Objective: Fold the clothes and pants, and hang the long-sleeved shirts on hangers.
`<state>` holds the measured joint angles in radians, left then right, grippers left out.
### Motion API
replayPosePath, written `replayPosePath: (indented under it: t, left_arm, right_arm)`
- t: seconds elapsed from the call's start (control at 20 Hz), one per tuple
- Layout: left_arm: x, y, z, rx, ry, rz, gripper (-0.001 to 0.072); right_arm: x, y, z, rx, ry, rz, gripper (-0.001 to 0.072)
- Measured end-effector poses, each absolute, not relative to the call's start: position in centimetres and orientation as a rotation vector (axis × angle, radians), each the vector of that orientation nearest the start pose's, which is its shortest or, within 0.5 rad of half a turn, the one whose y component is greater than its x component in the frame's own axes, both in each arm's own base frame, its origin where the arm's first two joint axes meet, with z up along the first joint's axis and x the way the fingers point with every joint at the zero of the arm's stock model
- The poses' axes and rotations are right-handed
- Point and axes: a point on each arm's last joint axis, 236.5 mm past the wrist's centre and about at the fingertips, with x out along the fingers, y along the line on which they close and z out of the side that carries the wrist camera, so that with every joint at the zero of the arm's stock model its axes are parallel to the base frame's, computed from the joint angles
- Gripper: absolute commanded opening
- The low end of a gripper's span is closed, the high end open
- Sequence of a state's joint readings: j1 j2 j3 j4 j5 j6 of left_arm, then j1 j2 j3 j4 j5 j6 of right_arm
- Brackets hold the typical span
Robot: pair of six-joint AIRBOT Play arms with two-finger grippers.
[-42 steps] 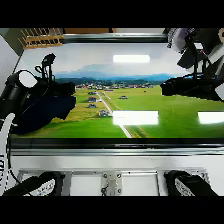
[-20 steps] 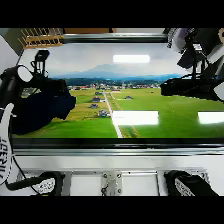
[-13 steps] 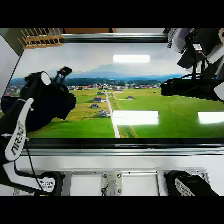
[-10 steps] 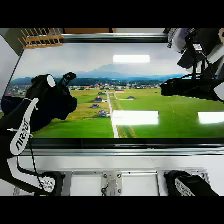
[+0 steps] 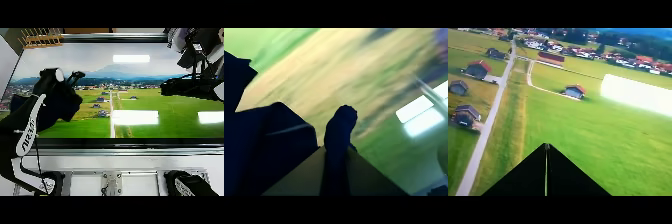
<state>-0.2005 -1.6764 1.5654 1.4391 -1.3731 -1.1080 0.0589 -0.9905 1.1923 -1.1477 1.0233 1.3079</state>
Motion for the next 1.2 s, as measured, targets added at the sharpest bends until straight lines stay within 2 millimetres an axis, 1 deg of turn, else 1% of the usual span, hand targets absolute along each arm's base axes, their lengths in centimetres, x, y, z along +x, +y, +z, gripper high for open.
replayPosePath:
  t: [0.05,0.15,0.2,0.25,0.3,0.35,0.4,0.45,0.5,0.55,0.6,0.65,0.7,0.75,0.8,0.85,0.95,1.05,1.1,1.15,1.2]
  left_arm:
    - [42.4,-13.6,-0.4,0.434,1.354,-0.615,0.0011]
    - [42.8,-18.3,5.3,0.492,1.19,-0.671,0.0011]
    - [42.7,-20.9,8.6,0.515,1.085,-0.705,0.0011]
    - [42.5,-23.3,11.9,0.532,0.977,-0.734,0.0011]
    - [42.0,-25.5,15.3,0.54,0.867,-0.761,0.0011]
    - [41.3,-27.8,19.5,0.541,0.735,-0.789,0.0011]
    - [40.5,-29.4,23.0,0.533,0.628,-0.809,0.001]
    - [39.6,-30.6,26.3,0.521,0.532,-0.823,0.0011]
    - [38.6,-31.2,29.1,0.509,0.453,-0.834,0.0011]
    - [37.7,-31.3,30.8,0.492,0.409,-0.838,0.0011]
    - [37.2,-30.9,31.6,0.472,0.396,-0.829,0.0011]
    - [37.2,-30.0,31.4,0.449,0.417,-0.808,0.0011]
    - [37.3,-29.0,30.4,0.422,0.457,-0.784,0.0011]
    - [37.6,-27.7,28.8,0.396,0.512,-0.753,0.0011]
    - [38.1,-26.0,26.5,0.366,0.583,-0.713,0.0011]
    - [38.5,-24.4,24.1,0.341,0.651,-0.673,0.0011]
    - [39.2,-21.4,18.8,0.268,0.79,-0.604,0.0011]
    - [39.4,-19.1,14.4,0.182,0.894,-0.557,0.0011]
    - [39.5,-17.9,12.5,0.134,0.936,-0.529,0.0011]
    - [39.6,-16.7,10.8,0.095,0.974,-0.502,0.0011]
    - [39.7,-15.7,9.5,0.066,1.003,-0.478,0.0011]
  right_arm:
    - [38.5,10.6,16.8,0.091,0.765,0.409,0.0012]
    - [38.6,10.7,17.0,0.097,0.759,0.411,0.0012]
    - [38.7,10.5,17.2,0.086,0.751,0.403,0.0011]
    - [39.0,9.8,17.6,0.06,0.735,0.381,0.001]
    - [39.2,8.7,18.2,0.023,0.717,0.348,0.0011]
    - [39.4,7.6,19.0,-0.005,0.696,0.318,0.0011]
    - [39.5,6.4,20.1,-0.031,0.667,0.282,0.0011]
    - [39.4,5.2,21.3,-0.05,0.634,0.247,0.0011]
    - [39.2,4.0,22.6,-0.062,0.602,0.215,0.0011]
    - [38.9,3.2,23.5,-0.07,0.579,0.19,0.0011]
    - [38.5,2.4,24.4,-0.077,0.555,0.165,0.0015]
    - [38.2,1.8,25.2,-0.082,0.535,0.147,0.0018]
    - [37.9,1.4,25.7,-0.079,0.525,0.135,0.0059]
    - [37.6,1.2,25.8,-0.062,0.527,0.127,0.0318]
    - [37.5,1.2,25.6,-0.047,0.538,0.123,0.0631]
    - [37.4,1.4,25.1,-0.016,0.558,0.13,0.0685]
    - [37.6,2.4,22.9,0.048,0.628,0.162,0.0684]
    - [38.1,3.9,19.5,0.127,0.721,0.215,0.0685]
    - [38.4,5.0,17.5,0.179,0.774,0.251,0.0685]
    - [38.8,6.1,15.7,0.223,0.822,0.293,0.0685]
    - [39.0,7.5,13.6,0.272,0.879,0.344,0.0684]
